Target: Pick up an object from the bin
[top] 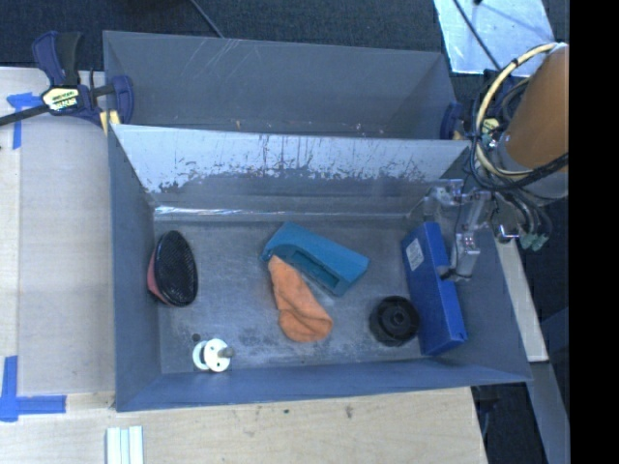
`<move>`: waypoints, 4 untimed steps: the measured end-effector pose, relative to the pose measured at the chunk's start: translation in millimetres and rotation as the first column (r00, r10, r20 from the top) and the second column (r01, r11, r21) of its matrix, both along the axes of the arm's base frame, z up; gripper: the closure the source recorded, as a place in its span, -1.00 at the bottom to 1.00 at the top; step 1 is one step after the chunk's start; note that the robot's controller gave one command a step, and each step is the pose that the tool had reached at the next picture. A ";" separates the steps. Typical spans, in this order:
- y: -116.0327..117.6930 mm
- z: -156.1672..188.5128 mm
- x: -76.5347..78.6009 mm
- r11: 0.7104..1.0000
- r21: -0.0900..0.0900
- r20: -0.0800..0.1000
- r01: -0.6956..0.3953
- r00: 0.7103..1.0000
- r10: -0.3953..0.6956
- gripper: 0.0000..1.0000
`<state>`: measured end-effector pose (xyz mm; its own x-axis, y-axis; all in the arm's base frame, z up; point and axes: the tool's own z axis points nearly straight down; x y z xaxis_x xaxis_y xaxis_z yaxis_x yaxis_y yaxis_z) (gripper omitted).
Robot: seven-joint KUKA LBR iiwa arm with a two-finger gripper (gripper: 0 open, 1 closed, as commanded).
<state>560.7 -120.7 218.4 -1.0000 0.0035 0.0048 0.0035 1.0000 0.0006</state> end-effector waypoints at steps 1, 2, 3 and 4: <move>0.6 5.0 1.4 1.000 -0.001 0.009 -0.003 1.000 0.003 -1.00; -7.4 -40.8 -14.4 1.000 -0.003 0.015 -0.003 1.000 0.003 -1.00; -18.6 -91.1 -23.8 1.000 -0.001 0.009 0.030 1.000 -0.030 -1.00; -14.8 -139.8 -30.1 0.999 -0.001 0.009 0.041 0.999 -0.041 -1.00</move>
Offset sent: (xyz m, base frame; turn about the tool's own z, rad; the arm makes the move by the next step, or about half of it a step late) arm -0.0402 -0.0184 -0.1082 -0.0049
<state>530.6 -135.5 78.5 -0.9990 0.0441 -0.0047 0.0441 0.9990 0.0001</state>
